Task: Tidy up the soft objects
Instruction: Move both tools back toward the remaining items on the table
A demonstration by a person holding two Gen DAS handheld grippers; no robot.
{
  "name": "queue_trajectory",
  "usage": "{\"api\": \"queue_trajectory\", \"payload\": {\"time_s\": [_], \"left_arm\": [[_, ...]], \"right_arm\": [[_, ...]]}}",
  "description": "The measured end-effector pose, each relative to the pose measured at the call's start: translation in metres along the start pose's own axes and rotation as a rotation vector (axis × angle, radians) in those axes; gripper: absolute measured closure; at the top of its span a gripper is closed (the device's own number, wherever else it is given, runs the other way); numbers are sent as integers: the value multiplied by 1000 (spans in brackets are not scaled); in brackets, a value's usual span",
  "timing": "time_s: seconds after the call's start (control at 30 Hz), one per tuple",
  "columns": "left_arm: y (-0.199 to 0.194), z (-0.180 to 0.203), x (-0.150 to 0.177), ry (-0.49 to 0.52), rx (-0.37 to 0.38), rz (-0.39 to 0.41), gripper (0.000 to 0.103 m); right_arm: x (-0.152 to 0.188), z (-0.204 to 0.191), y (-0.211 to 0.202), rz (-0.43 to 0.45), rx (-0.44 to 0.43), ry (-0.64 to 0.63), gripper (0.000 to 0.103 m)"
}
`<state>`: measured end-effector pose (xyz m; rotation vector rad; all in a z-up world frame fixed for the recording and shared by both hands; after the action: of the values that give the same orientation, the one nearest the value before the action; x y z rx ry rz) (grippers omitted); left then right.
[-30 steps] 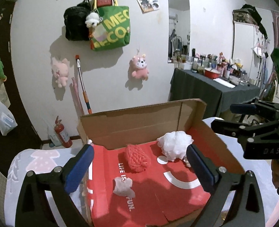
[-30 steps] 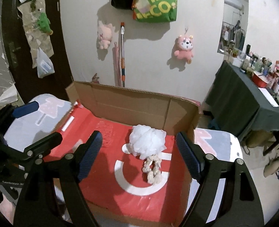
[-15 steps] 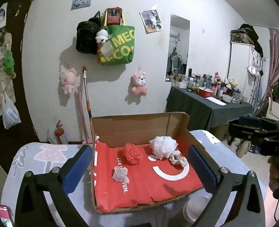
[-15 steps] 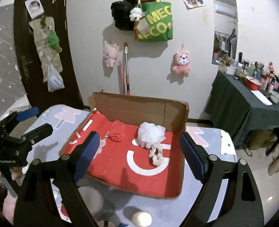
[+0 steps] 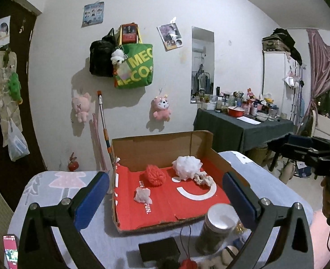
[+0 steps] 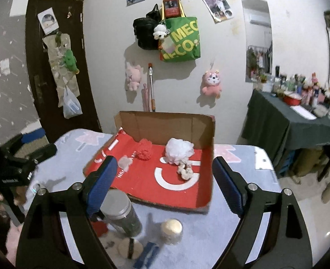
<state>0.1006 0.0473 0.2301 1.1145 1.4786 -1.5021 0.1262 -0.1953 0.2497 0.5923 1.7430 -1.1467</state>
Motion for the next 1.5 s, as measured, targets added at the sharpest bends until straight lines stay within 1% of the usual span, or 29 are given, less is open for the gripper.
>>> {"api": "queue_trajectory", "payload": {"time_s": [0.07, 0.23, 0.4, 0.5, 0.67, 0.8, 0.87, 1.07, 1.13, 1.27, 1.33, 1.5], "left_arm": [[-9, -1, 9, -22, 30, 6, 0], [-24, -2, 33, -58, 51, 17, 0], [-31, 3, 62, -52, 38, 13, 0], [-31, 11, 84, -21, 20, 3, 0], [-21, 23, 120, 1, 26, -50, 0], [-6, 29, 142, 7, 30, -101, 0], [1, 30, 151, 9, 30, -123, 0], [14, 33, 169, 16, 35, -174, 0], [16, 35, 173, 31, 36, -183, 2], [20, 36, 176, 60, 37, -196, 11], [21, 37, 177, 70, 40, -202, 14], [23, 42, 180, 103, 54, -218, 25]], "right_arm": [[9, -4, -6, 10, 13, -23, 16], [37, -16, -23, 41, 20, -55, 16], [72, -25, -33, 68, 22, -56, 12], [93, -28, -33, 72, 27, -47, 12], [120, -31, -28, 71, 34, -16, 12], [139, -34, -18, 57, 78, -23, 12], [149, -35, -12, 43, 91, -31, 12], [173, -29, 8, -15, 99, 11, 12], [182, -26, 15, -38, 97, 27, 12], [194, -21, 27, -87, 91, 46, 12], [199, -20, 30, -102, 83, 53, 12], [207, -18, 37, -133, 72, 57, 13]]}}
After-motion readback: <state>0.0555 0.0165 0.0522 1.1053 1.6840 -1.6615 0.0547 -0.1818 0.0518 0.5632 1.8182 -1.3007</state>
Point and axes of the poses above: each gripper's, at about its wrist camera, not at the fingertips, and y roughly the way its jaws point, z to its right, x to its underside, the point moved 1 cm from there along y, roughly the way its jaws point, and after that the axes turned 9 degrees about -x, right-handed, at the moved point
